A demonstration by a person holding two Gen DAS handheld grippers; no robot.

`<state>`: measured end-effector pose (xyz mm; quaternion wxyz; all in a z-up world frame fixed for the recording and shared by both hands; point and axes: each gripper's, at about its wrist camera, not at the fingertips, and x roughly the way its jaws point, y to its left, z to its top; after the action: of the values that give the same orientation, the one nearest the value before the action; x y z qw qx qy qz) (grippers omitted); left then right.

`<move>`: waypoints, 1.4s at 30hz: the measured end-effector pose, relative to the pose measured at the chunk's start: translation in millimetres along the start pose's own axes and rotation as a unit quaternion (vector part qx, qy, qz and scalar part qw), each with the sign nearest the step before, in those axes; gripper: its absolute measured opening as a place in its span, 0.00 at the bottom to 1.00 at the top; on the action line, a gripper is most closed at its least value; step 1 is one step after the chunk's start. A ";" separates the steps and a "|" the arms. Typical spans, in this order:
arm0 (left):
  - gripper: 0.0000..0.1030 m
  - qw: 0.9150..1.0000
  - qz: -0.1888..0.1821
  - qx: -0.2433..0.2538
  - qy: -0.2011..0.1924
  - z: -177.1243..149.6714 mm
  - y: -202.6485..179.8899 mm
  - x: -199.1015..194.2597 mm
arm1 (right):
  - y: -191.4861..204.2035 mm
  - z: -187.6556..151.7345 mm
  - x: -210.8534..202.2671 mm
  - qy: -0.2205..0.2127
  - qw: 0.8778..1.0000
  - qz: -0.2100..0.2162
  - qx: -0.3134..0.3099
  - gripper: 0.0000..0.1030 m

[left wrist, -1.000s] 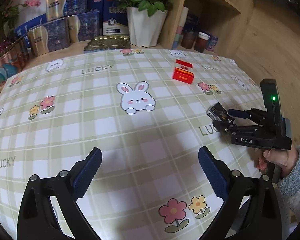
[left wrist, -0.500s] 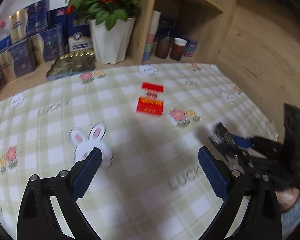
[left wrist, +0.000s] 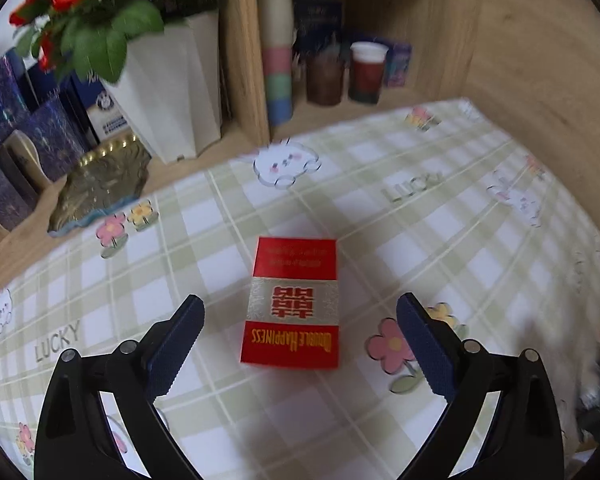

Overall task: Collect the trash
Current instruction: 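Grasp the red Double Happiness box with the left tool while the right tool holds the packet, then carry the red box into the bin and open the left tool while the right tool carries the packet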

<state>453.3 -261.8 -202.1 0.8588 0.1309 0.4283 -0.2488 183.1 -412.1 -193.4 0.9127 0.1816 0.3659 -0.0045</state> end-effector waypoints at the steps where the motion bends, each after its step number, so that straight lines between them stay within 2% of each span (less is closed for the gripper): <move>1: 0.92 1.000 0.001 -0.007 0.011 -0.9 3.6 9.9 | -1.9 -2.7 -0.1 0.003 1.000 0.001 0.003 0.38; 3: 0.88 0.999 0.001 -0.021 0.026 -4.0 10.6 20.7 | -4.1 -7.4 -1.0 0.008 1.000 -0.003 0.002 0.38; 4: 0.74 0.999 0.000 -0.024 0.033 -5.7 13.3 23.7 | -4.4 -8.4 -0.8 0.009 1.000 -0.004 0.002 0.38; 6: 0.54 0.999 0.002 -0.022 0.044 -9.5 16.9 26.5 | -6.8 -10.1 -1.4 0.011 1.000 -0.005 0.004 0.38; 10: 0.52 0.999 0.003 0.009 0.033 -16.5 15.9 6.8 | -7.2 -13.6 -4.8 0.012 1.000 -0.002 0.010 0.38; 17: 0.52 0.999 -0.050 0.016 0.004 -53.5 18.4 -75.2 | 6.0 -28.3 -22.0 0.014 1.000 0.010 0.015 0.38; 21: 0.52 0.996 -0.092 0.003 -0.016 -94.6 18.5 -141.2 | 23.2 -42.3 -39.0 0.020 1.000 0.014 0.003 0.38; 24: 0.52 0.995 -0.100 -0.013 -0.028 -124.3 18.7 -181.2 | 35.6 -50.8 -52.4 0.025 1.000 0.017 -0.007 0.38; 27: 0.52 0.995 -0.093 -0.017 -0.041 -167.0 15.0 -227.0 | 48.5 -57.7 -64.2 0.029 0.999 0.019 -0.025 0.38; 29: 0.52 0.995 -0.088 -0.013 -0.038 -192.2 9.9 -243.3 | 59.6 -63.4 -73.3 0.030 0.998 0.025 -0.038 0.38; 33: 0.52 0.993 -0.100 -0.041 -0.037 -252.7 0.8 -275.1 | 83.1 -77.9 -89.1 0.033 0.997 0.037 -0.059 0.38; 38: 0.52 0.993 -0.109 -0.043 -0.032 -306.3 -15.1 -294.9 | 111.8 -103.2 -102.0 0.038 0.994 0.049 -0.092 0.38; 42: 0.52 0.993 -0.112 -0.027 -0.020 -334.3 -34.4 -298.1 | 124.8 -121.9 -107.8 0.051 0.992 0.053 -0.105 0.38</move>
<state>58.7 -50.4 -164.0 0.8371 0.0541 0.4298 -0.3340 40.5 -268.2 -161.5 0.9057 0.1037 0.4005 0.0919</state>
